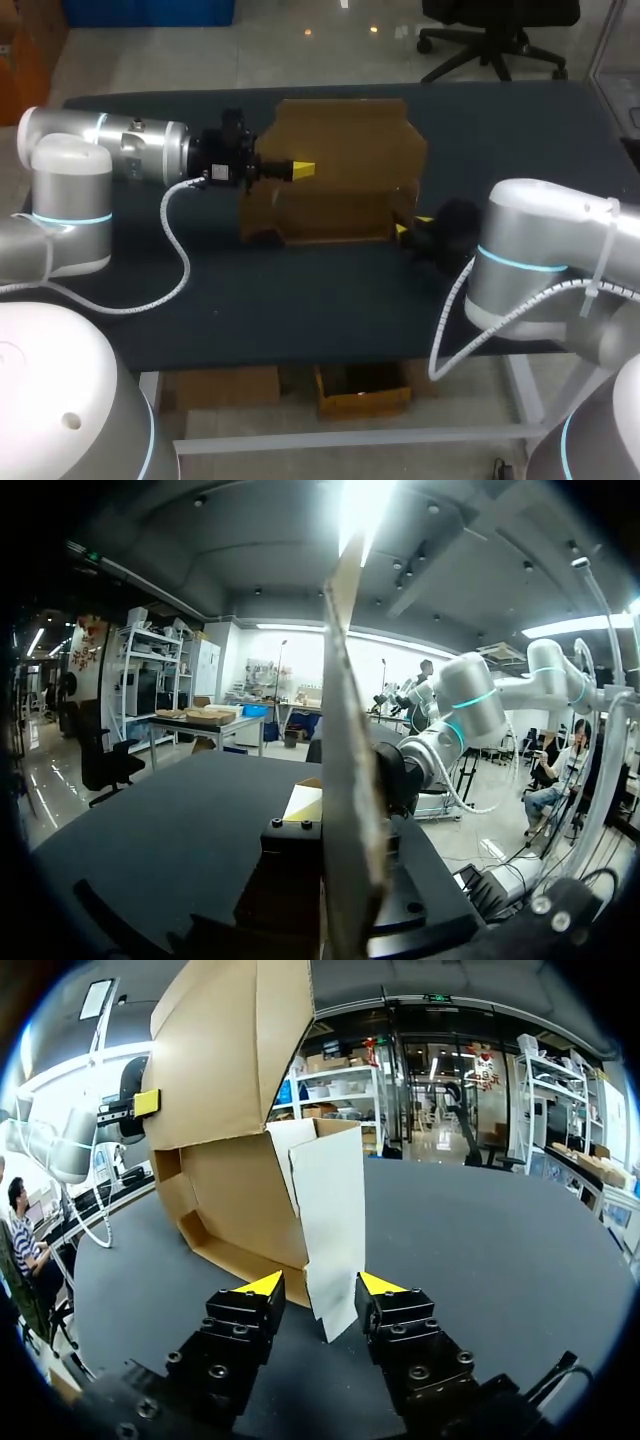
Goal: Assemble the packaging by folding the flat box into shape, placing the metal phone stand inside, and closing the box properly
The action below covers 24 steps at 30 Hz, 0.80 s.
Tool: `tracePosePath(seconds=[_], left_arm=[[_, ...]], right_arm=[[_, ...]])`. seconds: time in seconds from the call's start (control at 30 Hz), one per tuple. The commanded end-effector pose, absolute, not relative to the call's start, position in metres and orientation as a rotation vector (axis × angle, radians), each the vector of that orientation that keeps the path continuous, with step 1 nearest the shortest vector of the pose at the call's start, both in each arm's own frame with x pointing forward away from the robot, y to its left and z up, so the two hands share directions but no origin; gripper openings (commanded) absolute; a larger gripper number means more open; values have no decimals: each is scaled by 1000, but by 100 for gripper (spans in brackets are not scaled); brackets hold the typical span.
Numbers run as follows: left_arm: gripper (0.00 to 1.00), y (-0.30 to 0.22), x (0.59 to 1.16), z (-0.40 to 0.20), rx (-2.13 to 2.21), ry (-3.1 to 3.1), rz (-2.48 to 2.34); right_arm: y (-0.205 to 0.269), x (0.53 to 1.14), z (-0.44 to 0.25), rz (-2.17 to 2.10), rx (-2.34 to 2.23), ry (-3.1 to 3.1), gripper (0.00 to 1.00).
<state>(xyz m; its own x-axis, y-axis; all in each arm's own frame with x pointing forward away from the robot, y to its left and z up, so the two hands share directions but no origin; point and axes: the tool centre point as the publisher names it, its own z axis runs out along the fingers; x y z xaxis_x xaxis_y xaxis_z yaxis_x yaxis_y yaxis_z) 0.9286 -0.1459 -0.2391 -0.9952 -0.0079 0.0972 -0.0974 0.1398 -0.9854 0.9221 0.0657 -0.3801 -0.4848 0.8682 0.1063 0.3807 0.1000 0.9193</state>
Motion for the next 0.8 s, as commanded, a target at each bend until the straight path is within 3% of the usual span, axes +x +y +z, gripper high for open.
tracePosePath(seconds=[0.03,0.8], left_arm=[[0,-147,929,-244,106,-2318,2014],[0,-147,929,-244,106,-2318,2014]], right_arm=[[62,916,-380,1348,1227,1897,44],[58,956,-379,1351,1151,1964,47]])
